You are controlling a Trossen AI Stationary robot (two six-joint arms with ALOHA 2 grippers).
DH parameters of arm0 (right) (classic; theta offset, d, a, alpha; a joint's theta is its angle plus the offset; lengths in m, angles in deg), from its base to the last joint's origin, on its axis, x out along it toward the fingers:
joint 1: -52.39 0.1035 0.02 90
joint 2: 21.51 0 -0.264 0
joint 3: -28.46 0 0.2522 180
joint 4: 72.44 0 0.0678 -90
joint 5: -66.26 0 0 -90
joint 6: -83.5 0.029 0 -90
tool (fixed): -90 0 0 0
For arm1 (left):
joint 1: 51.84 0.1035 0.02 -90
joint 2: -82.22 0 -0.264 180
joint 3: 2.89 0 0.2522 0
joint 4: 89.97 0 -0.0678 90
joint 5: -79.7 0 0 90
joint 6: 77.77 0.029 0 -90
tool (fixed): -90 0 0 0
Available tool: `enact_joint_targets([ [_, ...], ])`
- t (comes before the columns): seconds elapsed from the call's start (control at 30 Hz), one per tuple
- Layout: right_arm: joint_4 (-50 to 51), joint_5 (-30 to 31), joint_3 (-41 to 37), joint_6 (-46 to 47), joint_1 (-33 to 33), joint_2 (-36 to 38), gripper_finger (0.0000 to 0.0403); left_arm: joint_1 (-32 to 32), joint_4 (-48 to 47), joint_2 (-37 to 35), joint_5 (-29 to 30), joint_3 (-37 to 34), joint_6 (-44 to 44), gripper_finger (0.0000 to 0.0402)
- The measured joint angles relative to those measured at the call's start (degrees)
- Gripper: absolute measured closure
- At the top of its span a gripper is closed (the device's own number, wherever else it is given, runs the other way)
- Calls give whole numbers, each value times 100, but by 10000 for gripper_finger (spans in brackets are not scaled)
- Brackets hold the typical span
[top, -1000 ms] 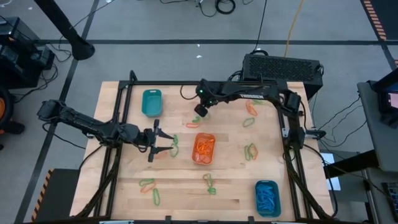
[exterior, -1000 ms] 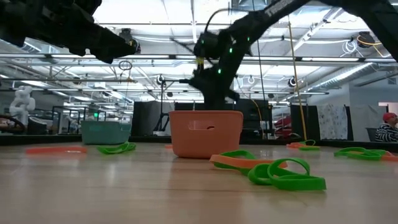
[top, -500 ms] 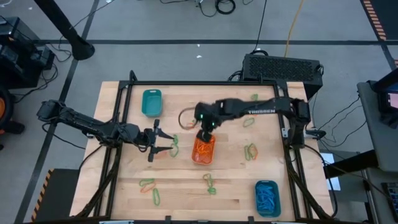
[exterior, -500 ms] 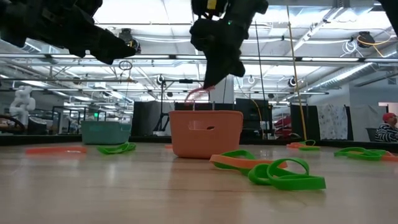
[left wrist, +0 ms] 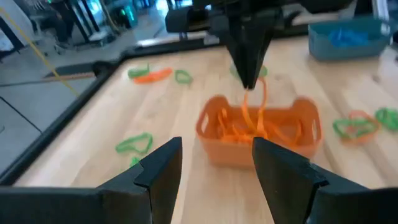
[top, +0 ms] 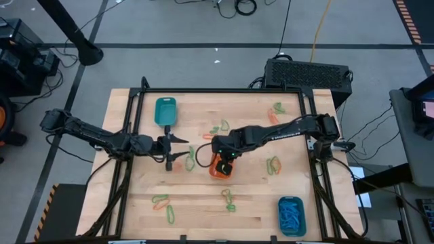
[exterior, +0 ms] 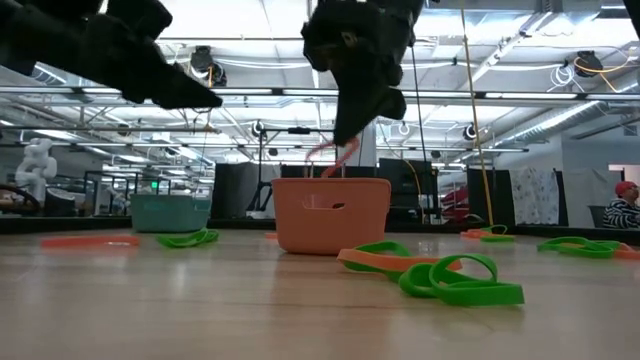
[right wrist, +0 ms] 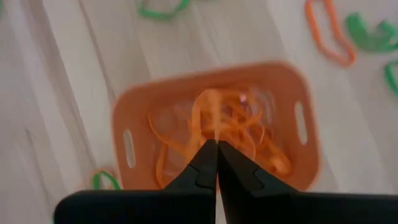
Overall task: Sort rubber bands into baskets
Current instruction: Put the orange rubber band into the orange bin
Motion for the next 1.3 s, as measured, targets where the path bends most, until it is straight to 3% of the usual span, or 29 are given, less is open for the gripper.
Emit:
enact_joint_targets([
  [0.17,6,-27,-205,160,102,-2,390,25,-617,0,-228,0,-159,198],
  [0.4,-74,-31,-243,165,176,-2,363,368,-964,9,-1057,0,-608,198],
  [0.73,-113,-8,-153,-327,160,0,305,560,-962,9,-1095,0,-614,198],
  [0.97,629,191,-34,-496,84,258,306,555,-962,9,-1106,0,-616,198],
  [1.2,1747,1357,-58,-310,-233,820,322,555,-955,9,-1106,0,-612,198],
  [1.3,1797,1439,-276,-311,-708,1132,324,555,-954,9,-1106,0,-612,198],
])
